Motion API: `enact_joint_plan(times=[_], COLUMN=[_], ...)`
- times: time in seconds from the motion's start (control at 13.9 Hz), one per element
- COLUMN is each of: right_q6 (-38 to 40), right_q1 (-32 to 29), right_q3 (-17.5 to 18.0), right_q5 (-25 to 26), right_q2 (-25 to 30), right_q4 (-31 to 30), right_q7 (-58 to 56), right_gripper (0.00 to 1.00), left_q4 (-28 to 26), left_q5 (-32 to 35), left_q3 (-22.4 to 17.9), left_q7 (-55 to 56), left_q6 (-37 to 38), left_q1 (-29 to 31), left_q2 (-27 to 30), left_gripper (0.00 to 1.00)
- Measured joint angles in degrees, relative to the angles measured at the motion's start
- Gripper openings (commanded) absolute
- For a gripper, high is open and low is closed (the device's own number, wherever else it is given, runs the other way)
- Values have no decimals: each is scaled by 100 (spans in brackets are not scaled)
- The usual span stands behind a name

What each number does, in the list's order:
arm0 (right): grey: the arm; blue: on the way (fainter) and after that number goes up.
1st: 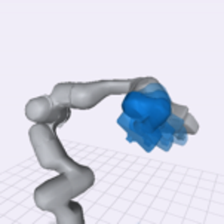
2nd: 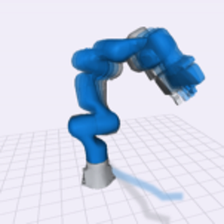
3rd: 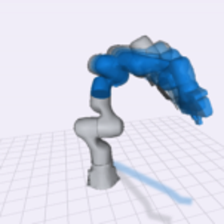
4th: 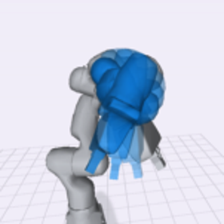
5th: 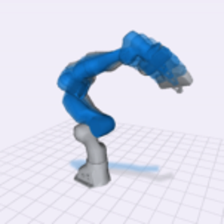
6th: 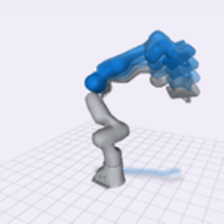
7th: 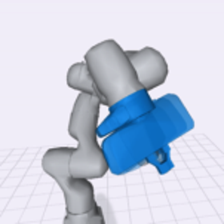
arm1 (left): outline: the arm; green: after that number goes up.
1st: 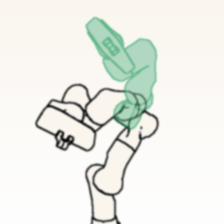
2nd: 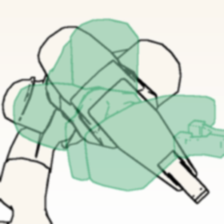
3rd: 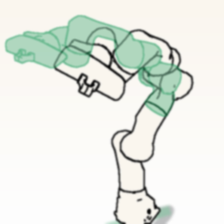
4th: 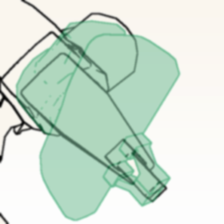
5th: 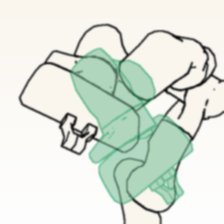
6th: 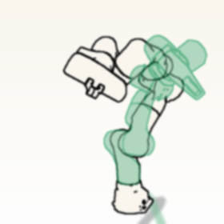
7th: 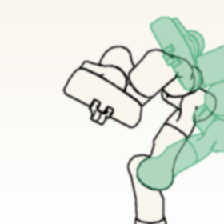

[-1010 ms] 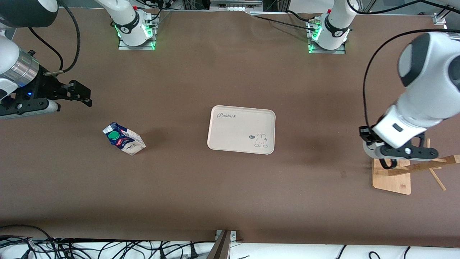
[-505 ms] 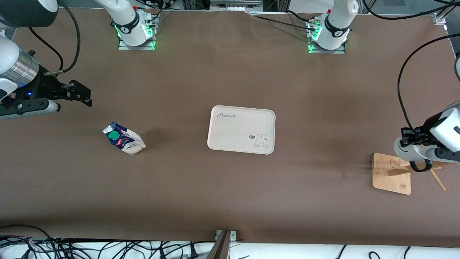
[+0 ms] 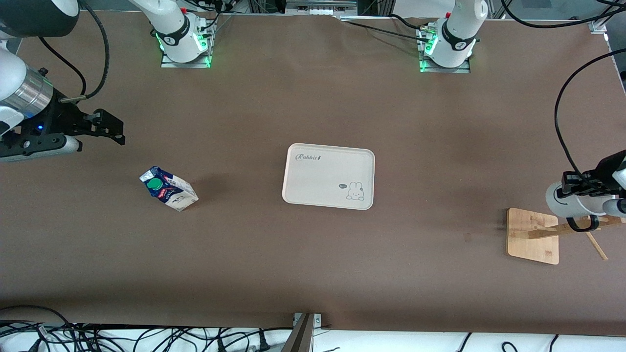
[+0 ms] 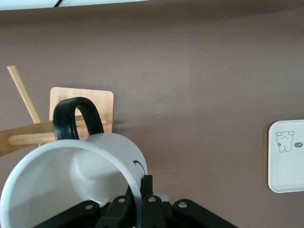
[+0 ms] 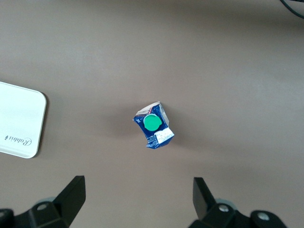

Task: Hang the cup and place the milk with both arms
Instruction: 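Hang the mug handle on a mug-tree peg with the left gripper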

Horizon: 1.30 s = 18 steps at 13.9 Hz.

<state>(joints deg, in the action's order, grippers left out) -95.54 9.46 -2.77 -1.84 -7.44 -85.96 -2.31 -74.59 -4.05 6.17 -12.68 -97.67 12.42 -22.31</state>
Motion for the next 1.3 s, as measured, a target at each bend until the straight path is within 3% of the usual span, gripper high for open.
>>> enact_joint_plan(times=[0.51, 0.58, 0.65, 0.72, 0.79, 1.3], right_q6=[0, 0, 0, 0, 0, 0], right_q1=[1, 1, 1, 1, 1, 60], right_q3=[0, 0, 0, 0, 0, 3], right_q5=[0, 0, 0, 0, 0, 0], right_q2=[1, 2, 3, 3, 3, 3], right_q4=[1, 2, 2, 2, 2, 2], right_q7=[0, 0, 0, 0, 0, 0], right_gripper=[100, 100, 100, 100, 100, 100], left_q4=[-19, -19, -19, -20, -20, -16], left_q5=[-60, -67, -69, -69, -70, -73], left_q3=[0, 1, 1, 1, 1, 32], left_q7=[-42, -42, -42, -42, -42, -41], left_q6=[13, 13, 13, 13, 15, 20], left_q1=[308, 308, 308, 308, 308, 308], left_q2=[-34, -39, -44, -49, -53, -53], left_gripper=[0, 7, 35, 88, 100, 100])
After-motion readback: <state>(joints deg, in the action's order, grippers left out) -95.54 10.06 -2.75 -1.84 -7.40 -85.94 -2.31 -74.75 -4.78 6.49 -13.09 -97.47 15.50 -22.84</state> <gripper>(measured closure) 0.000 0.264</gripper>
